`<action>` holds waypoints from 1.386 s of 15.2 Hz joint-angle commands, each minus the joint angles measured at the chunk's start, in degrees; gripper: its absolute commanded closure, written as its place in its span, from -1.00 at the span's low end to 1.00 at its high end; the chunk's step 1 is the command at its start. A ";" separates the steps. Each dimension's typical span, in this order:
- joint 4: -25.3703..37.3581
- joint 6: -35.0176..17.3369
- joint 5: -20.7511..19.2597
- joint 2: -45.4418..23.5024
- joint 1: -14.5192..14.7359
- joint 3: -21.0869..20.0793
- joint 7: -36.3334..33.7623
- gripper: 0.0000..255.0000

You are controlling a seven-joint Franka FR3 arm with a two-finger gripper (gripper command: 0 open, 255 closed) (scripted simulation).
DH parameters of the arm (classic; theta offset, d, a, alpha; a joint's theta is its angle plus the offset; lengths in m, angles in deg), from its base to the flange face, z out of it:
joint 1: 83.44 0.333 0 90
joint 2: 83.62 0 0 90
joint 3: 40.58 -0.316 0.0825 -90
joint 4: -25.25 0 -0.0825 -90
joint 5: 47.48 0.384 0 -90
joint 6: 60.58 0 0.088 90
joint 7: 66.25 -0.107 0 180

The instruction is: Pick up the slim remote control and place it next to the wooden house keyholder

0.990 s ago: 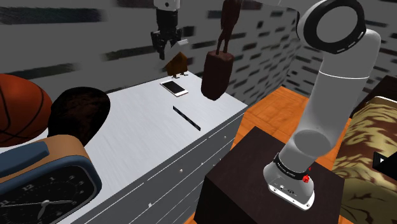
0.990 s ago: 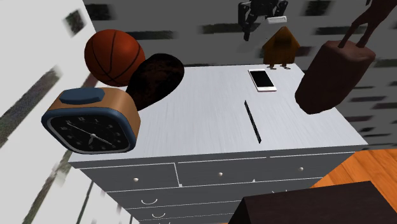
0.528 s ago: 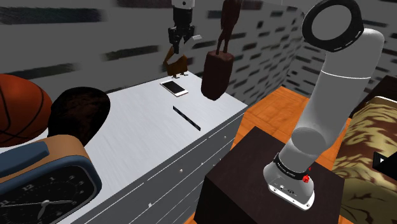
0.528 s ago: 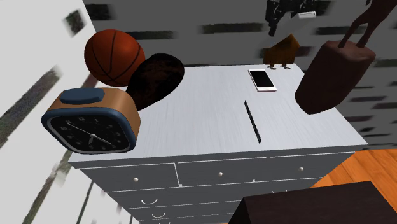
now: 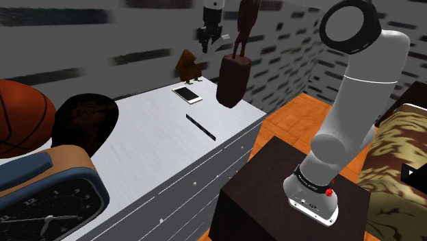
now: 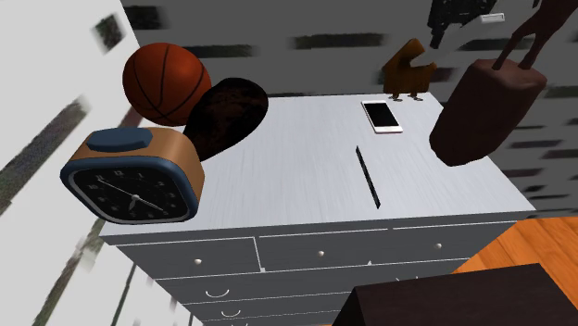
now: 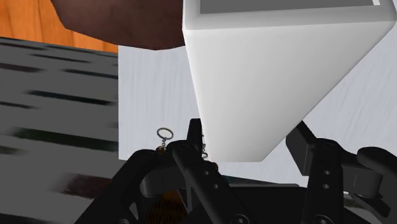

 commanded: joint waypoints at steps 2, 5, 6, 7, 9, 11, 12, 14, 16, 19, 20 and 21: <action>3.49 0.96 -0.27 -2.41 -2.12 1.42 3.83 1.00; 7.17 2.03 -0.51 -4.94 -4.03 2.66 7.21 1.00; 8.64 2.48 -0.61 -5.94 -4.64 3.04 8.32 1.00; 10.26 2.99 -0.72 -7.03 -5.24 3.41 9.41 1.00; 14.00 4.21 -0.96 -9.50 -6.37 4.14 11.56 1.00; 18.58 5.79 -1.24 -12.45 -7.41 4.84 13.68 1.00; 22.39 7.16 -1.47 -14.86 -8.05 5.31 15.13 1.00; 19.14 4.95 -1.28 -13.82 -8.38 5.27 15.08 1.00; 16.23 2.87 -1.13 -12.98 -8.66 5.25 15.04 1.00; 12.35 -0.03 -0.95 -12.01 -8.99 5.24 14.98 1.00; 11.17 -0.95 -0.91 -11.75 -9.09 5.24 14.96 1.00; 10.03 -1.86 -0.87 -11.52 -9.18 5.24 14.94 1.00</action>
